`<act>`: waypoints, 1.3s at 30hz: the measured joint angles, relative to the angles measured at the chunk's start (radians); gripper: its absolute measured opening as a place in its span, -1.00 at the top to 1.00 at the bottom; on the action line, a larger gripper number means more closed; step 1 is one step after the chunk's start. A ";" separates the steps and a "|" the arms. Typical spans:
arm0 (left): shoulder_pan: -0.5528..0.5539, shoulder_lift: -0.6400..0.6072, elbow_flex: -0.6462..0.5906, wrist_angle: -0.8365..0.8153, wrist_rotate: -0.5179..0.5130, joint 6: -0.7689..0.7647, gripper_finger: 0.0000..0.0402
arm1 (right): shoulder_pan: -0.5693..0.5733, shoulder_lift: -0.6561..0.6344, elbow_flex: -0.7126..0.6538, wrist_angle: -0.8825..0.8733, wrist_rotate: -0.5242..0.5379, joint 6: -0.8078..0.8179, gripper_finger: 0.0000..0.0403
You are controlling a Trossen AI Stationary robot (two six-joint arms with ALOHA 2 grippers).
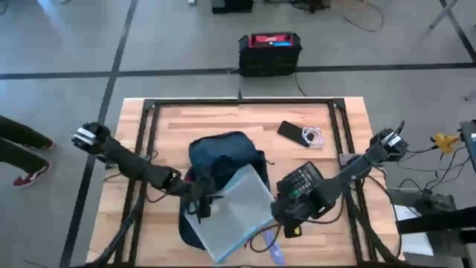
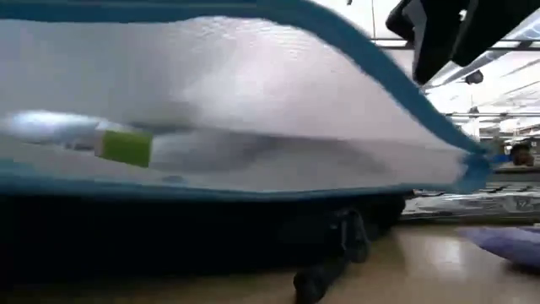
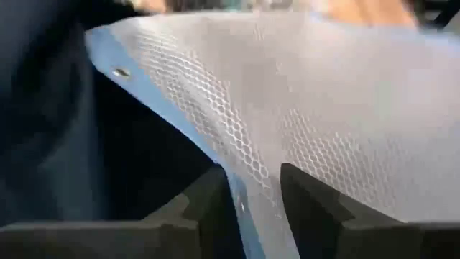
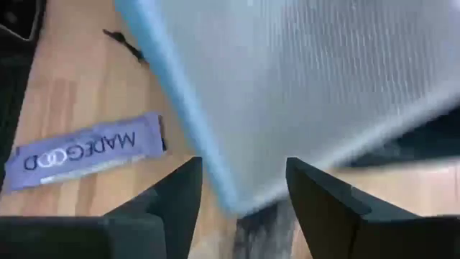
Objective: Unpack backpack
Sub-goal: Remove the green charger adapter from the white zip bag
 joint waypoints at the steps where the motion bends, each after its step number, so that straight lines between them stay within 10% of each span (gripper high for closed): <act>1: 0.000 -0.001 0.017 -0.020 -0.002 0.012 0.41 | 0.000 0.014 0.000 0.031 -0.014 -0.028 0.09; 21: 0.005 -0.002 0.075 -0.214 -0.041 -0.091 0.41 | 0.080 0.251 0.082 0.359 -0.069 -0.292 -0.28; 39: -0.175 0.004 0.122 -0.135 -0.055 -0.210 0.41 | 0.073 0.362 0.149 0.278 0.371 -0.267 -0.18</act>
